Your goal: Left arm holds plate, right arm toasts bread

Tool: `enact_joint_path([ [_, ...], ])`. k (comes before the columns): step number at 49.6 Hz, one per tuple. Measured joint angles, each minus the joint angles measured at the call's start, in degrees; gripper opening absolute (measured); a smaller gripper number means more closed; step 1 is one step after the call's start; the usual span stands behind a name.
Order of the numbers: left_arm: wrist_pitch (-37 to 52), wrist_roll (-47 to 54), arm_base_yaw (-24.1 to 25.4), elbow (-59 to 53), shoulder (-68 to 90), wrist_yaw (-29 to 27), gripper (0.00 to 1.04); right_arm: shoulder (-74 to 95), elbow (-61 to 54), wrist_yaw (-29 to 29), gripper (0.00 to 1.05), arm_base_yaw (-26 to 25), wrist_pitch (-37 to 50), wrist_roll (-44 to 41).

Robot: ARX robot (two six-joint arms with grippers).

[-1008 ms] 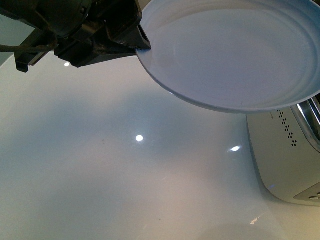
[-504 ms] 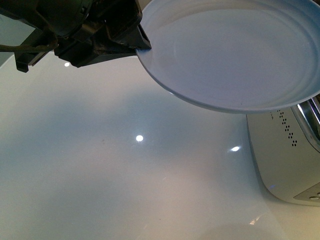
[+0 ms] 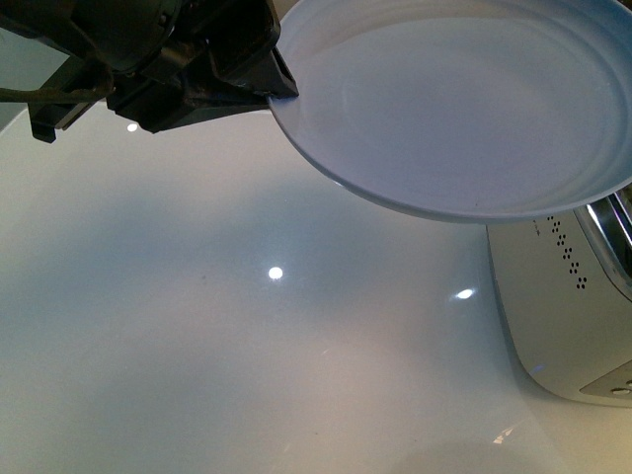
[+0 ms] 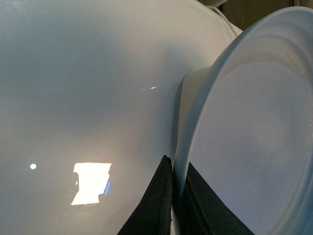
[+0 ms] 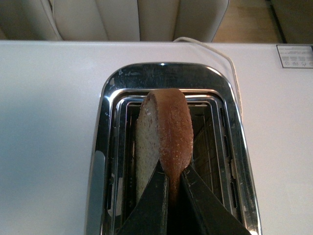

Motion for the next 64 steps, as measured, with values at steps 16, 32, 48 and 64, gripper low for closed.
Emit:
enact_joint_path([
  [16, 0.0, 0.0, 0.0, 0.0, 0.0, 0.0, 0.03, 5.4, -4.0, -1.2, 0.03, 0.0, 6.4, 3.6],
  [32, 0.0, 0.0, 0.0, 0.0, 0.0, 0.0, 0.03, 5.9, -5.1, -2.3, 0.34, 0.0, 7.7, 4.5],
  [48, 0.0, 0.0, 0.0, 0.0, 0.0, 0.0, 0.03, 3.1, -6.1, -2.4, 0.77, -1.1, 7.7, 4.5],
  [64, 0.0, 0.0, 0.0, 0.0, 0.0, 0.0, 0.03, -14.7, -11.2, -0.6, 0.96, -3.1, 8.2, 4.7],
])
